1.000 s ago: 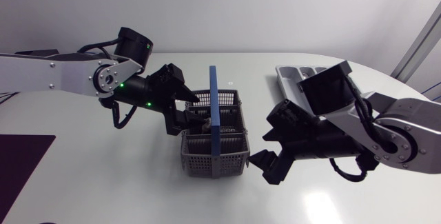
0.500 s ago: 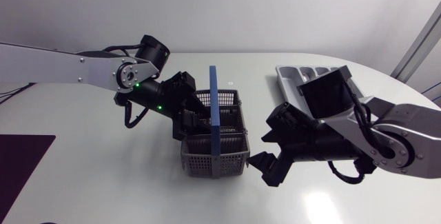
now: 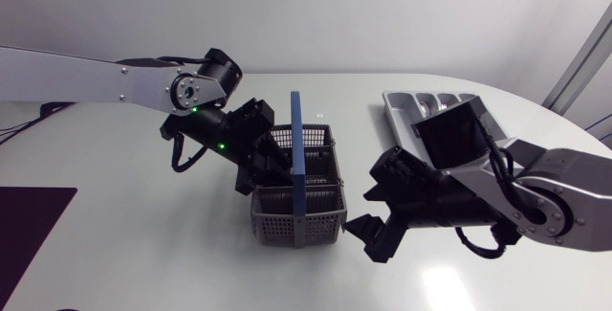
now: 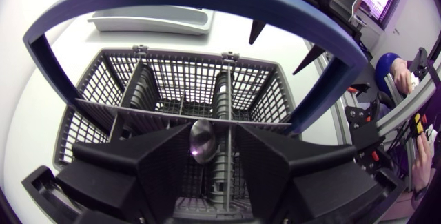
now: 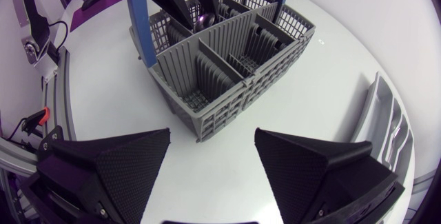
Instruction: Unload the cutlery basket into the drawer organizer.
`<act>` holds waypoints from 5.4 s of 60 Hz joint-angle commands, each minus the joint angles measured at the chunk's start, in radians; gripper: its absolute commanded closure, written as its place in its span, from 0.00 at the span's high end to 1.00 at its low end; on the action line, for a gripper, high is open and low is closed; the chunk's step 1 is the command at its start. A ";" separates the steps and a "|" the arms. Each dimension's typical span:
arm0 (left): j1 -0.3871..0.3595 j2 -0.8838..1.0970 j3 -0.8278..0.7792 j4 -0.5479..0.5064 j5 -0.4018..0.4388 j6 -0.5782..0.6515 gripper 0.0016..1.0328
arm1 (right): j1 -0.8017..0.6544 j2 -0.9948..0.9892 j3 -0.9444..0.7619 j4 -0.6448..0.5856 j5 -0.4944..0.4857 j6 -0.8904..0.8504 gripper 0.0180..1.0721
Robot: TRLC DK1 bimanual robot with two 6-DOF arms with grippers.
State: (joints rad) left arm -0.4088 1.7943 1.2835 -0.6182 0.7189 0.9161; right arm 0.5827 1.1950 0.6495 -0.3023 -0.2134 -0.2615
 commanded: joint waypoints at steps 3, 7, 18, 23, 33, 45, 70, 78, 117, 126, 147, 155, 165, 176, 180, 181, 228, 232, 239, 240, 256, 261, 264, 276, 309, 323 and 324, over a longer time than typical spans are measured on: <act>0.008 0.022 0.023 -0.055 0.022 0.063 0.35 | 0.009 -0.009 -0.022 0.012 -0.006 0.005 0.84; 0.011 0.022 0.023 -0.074 0.024 0.073 0.35 | 0.009 -0.009 -0.024 0.012 -0.006 0.005 0.84; 0.013 0.023 0.030 -0.095 0.027 0.083 0.32 | 0.009 -0.009 -0.024 0.012 -0.006 0.005 0.84; 0.010 0.037 0.048 -0.115 0.027 0.083 0.28 | 0.009 -0.008 -0.025 0.012 -0.006 0.005 0.84; 0.007 0.088 0.100 -0.173 0.042 0.083 0.23 | 0.011 -0.009 -0.028 0.012 -0.006 0.005 0.84; 0.016 0.119 0.146 -0.256 0.073 0.113 0.12 | 0.011 -0.009 -0.028 0.014 -0.006 -0.002 0.84; 0.053 0.085 0.146 -0.336 0.113 0.167 0.03 | 0.025 -0.014 -0.036 0.014 -0.006 0.001 0.86; 0.067 0.071 0.139 -0.337 0.119 0.168 0.03 | 0.049 -0.012 -0.040 0.014 -0.004 0.011 0.86; 0.082 0.031 0.082 -0.327 0.120 0.190 0.97 | 0.069 -0.034 -0.050 0.014 -0.001 0.021 0.86; 0.122 -0.065 0.034 -0.215 0.119 0.109 0.96 | 0.068 -0.035 -0.048 0.014 0.000 0.019 0.86; 0.257 -0.151 -0.056 0.172 -0.049 -0.172 0.96 | 0.072 -0.026 -0.044 0.019 0.000 0.019 0.86; 0.315 -0.072 -0.049 0.371 -0.128 -0.290 0.95 | 0.092 -0.008 -0.037 0.025 0.029 0.018 0.86; 0.309 0.088 0.000 0.465 -0.282 -0.296 0.94 | 0.114 0.032 -0.031 0.042 0.071 0.016 0.86; 0.298 0.215 0.079 0.463 -0.323 -0.298 0.93 | 0.117 0.080 -0.021 0.080 0.105 0.016 0.86; 0.297 0.215 0.074 0.457 -0.320 -0.293 0.93 | 0.117 0.110 -0.014 0.104 0.121 0.015 0.86; 0.297 0.212 0.071 0.456 -0.317 -0.293 0.93 | 0.115 0.118 -0.011 0.111 0.124 0.015 0.86; 0.248 -0.161 -0.326 0.347 -0.124 -0.097 0.93 | -0.118 0.367 0.217 0.173 0.166 -0.047 0.86; 0.238 -0.200 -0.374 0.344 -0.124 -0.091 0.93 | -0.139 0.405 0.256 0.173 0.166 -0.059 0.86; 0.209 -0.280 -0.458 0.337 -0.124 -0.086 0.93 | -0.164 0.472 0.323 0.172 0.166 -0.074 0.86; 0.202 -0.293 -0.470 0.337 -0.124 -0.086 0.93 | -0.167 0.482 0.332 0.172 0.167 -0.074 0.86; 0.133 -0.388 -0.552 0.307 -0.142 -0.091 0.93 | -0.178 0.577 0.437 0.157 0.193 -0.091 0.86; 0.130 -0.391 -0.555 0.301 -0.145 -0.092 0.93 | -0.175 0.581 0.435 0.161 0.230 -0.096 0.86; 0.131 -0.397 -0.556 0.301 -0.159 -0.092 0.93 | -0.176 0.581 0.429 0.166 0.269 -0.099 0.86; 0.169 -0.484 -0.582 0.276 -0.167 -0.094 0.95 | -0.142 0.414 0.314 0.186 0.434 -0.120 0.86; 0.173 -0.739 -0.619 0.209 -0.207 -0.157 0.95 | 0.172 0.167 0.315 -0.063 0.556 0.008 0.85; 0.176 -0.809 -0.647 0.181 -0.219 -0.163 0.95 | 0.235 0.299 0.411 -0.112 0.591 0.048 0.85; 0.176 -0.813 -0.648 0.181 -0.220 -0.164 0.95 | 0.236 0.307 0.417 -0.115 0.592 0.048 0.85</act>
State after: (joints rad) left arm -0.2310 1.0027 0.6674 -0.4225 0.5068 0.7761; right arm 0.8070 1.4521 1.0256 -0.3969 0.3653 -0.2493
